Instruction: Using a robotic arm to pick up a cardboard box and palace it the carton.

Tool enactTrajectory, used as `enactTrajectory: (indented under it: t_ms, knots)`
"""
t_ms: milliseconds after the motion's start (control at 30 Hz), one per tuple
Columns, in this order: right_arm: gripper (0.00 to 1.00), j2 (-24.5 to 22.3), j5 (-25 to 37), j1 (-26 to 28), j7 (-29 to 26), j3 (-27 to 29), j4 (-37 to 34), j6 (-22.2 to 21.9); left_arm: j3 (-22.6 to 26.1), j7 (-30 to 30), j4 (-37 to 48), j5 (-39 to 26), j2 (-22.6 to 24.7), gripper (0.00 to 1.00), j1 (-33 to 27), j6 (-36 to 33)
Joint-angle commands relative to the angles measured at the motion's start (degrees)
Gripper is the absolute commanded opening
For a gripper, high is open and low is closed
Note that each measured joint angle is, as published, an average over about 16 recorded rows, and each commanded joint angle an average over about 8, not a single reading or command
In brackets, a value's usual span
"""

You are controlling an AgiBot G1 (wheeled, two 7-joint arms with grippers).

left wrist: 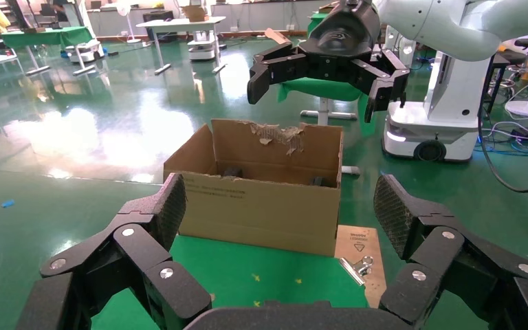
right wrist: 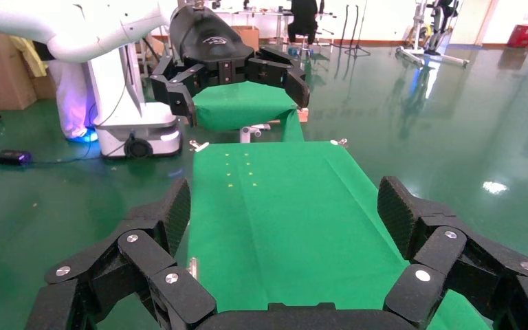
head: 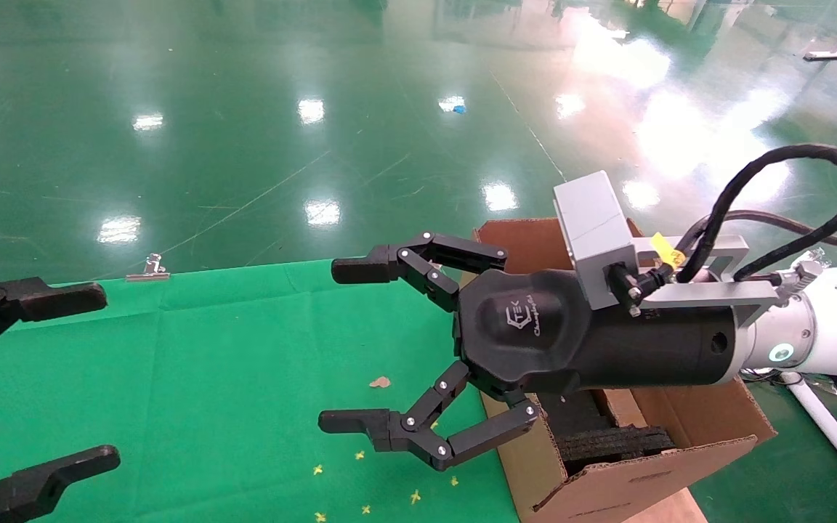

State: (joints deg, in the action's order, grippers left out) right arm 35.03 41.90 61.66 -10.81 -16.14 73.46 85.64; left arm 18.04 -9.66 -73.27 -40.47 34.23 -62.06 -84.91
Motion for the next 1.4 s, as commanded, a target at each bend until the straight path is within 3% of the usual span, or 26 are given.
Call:
enactTrajectory:
  t_ms: [33, 1400]
  knots:
    - [1.0, 0.0, 0.0, 0.0, 0.0, 0.0, 0.0, 0.0, 0.0, 0.0, 0.0, 0.0, 0.0, 1.0, 0.0, 0.0]
    - [1.0, 0.0, 0.0, 0.1, 0.0, -0.1, -0.1, 0.0, 0.0, 0.0, 0.0, 0.0, 0.0, 1.0, 0.0, 0.0]
